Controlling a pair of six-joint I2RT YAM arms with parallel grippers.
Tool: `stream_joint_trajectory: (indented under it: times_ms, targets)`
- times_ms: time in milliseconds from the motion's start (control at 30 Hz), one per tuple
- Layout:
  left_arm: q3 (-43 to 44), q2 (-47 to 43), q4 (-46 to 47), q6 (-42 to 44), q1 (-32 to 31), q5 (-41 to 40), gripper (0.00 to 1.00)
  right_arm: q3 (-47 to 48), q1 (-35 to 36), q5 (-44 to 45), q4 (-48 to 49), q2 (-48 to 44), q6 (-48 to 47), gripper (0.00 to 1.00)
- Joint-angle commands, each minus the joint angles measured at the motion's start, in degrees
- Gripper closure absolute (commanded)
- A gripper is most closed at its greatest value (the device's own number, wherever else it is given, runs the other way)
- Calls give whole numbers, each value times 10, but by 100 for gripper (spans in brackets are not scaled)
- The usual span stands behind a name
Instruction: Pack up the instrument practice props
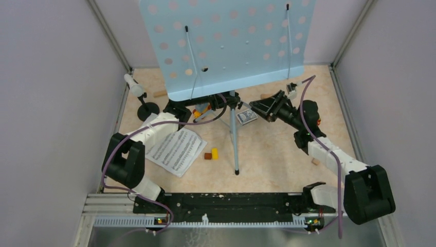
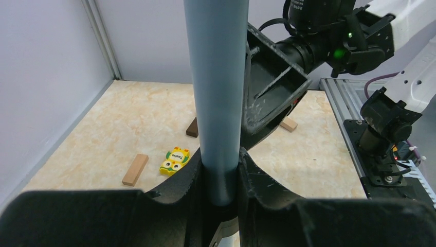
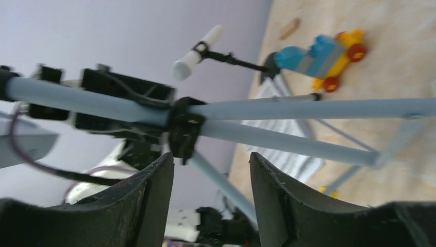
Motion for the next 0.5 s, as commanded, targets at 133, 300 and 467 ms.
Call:
stream_joint_trajectory:
  times_ms: [133,300,467]
  targets:
    - [-17,17,-89,34,28,-37,100,0,2,-114,265,46,204,51]
    - [-17,18,-88,33,28,-35,100,19,37,-87,181,48,140,54]
    - [-17,15,-88,33,28,-35,100,38,64,-63,134,59,104,56]
